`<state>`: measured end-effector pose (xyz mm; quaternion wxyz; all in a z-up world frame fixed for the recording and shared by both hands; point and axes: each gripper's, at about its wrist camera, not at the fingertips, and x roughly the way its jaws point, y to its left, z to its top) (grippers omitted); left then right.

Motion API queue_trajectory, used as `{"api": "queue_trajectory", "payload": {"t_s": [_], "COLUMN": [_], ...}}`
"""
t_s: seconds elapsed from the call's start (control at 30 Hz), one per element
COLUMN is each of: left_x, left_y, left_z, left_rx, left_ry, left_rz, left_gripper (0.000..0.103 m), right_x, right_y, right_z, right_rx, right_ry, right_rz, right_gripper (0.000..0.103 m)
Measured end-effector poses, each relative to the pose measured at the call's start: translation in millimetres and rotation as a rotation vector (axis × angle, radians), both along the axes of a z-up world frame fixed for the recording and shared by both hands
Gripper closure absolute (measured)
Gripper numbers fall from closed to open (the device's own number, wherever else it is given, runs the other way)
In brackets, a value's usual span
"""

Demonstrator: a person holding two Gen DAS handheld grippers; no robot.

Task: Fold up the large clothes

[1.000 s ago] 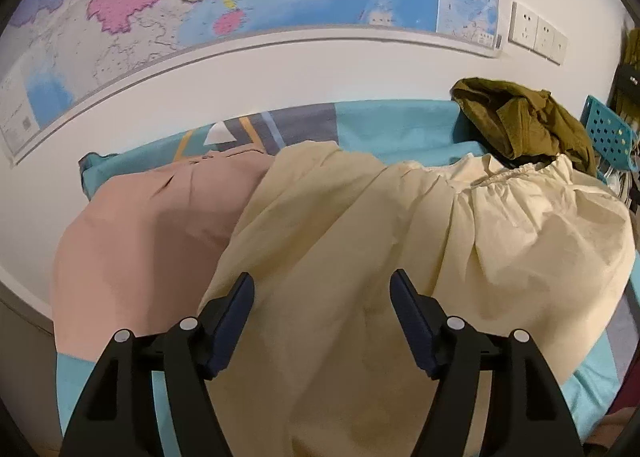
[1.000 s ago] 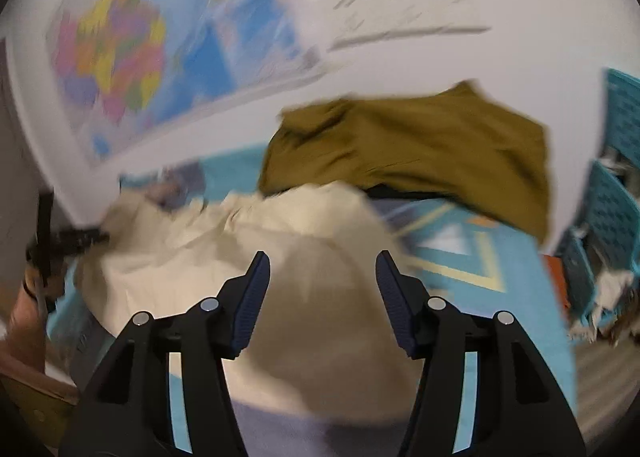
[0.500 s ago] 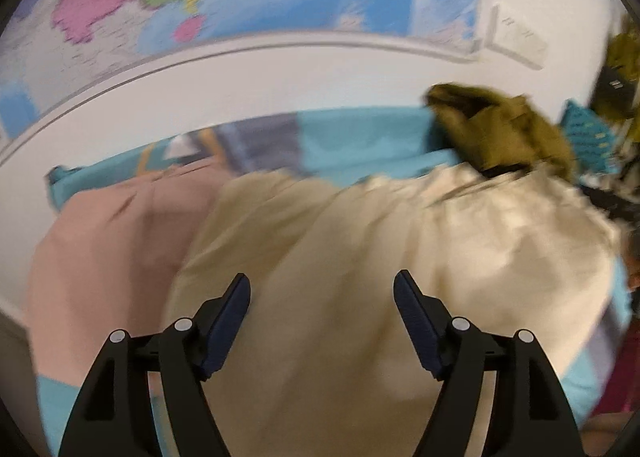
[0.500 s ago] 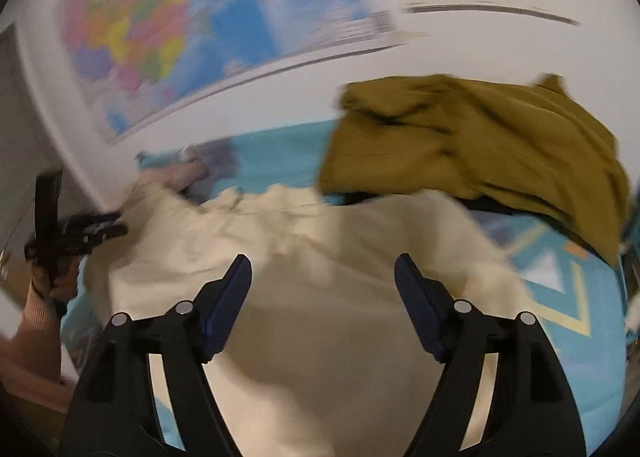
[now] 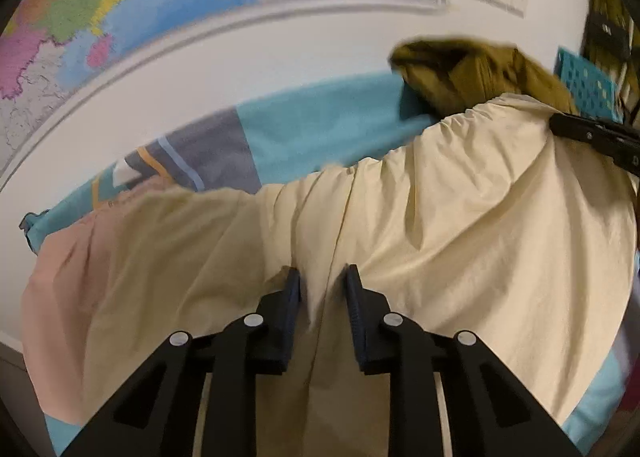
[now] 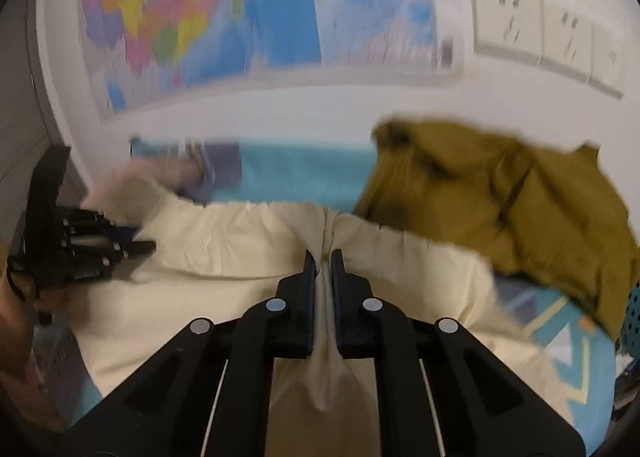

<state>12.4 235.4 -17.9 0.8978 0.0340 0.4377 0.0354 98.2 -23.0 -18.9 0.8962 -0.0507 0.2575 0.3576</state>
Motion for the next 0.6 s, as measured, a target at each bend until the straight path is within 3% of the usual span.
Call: {"api": "queue_trajectory", "payload": {"t_s": [0.17, 0.23, 0.3, 0.33, 0.37, 0.6], "left_x": [14, 11, 6, 2, -1, -16], "left_y": [8, 6, 3, 1, 0, -2], "left_z": [-10, -12, -9, -7, -5, 4], "left_rx": [0.005, 0.014, 0.029, 0.039, 0.036, 0.031], "left_ry": [0.016, 0.004, -0.012, -0.022, -0.03, -0.075], "left_rz": [0.039, 0.044, 0.036, 0.038, 0.035, 0.037], "left_gripper": [0.074, 0.074, 0.069, 0.068, 0.063, 0.051], "right_x": [29, 30, 26, 22, 16, -21], "right_y": [27, 25, 17, 11, 4, -32], "right_z": [-50, -51, -44, -40, -33, -11], "right_rx": [-0.143, -0.122, -0.091, -0.064, -0.039, 0.072], "right_ry": [0.133, 0.148, 0.151, 0.151, 0.141, 0.1], "right_rz": [-0.015, -0.013, -0.02, -0.015, -0.011, 0.022], "right_gripper": [0.087, 0.086, 0.072, 0.06, 0.056, 0.054]}}
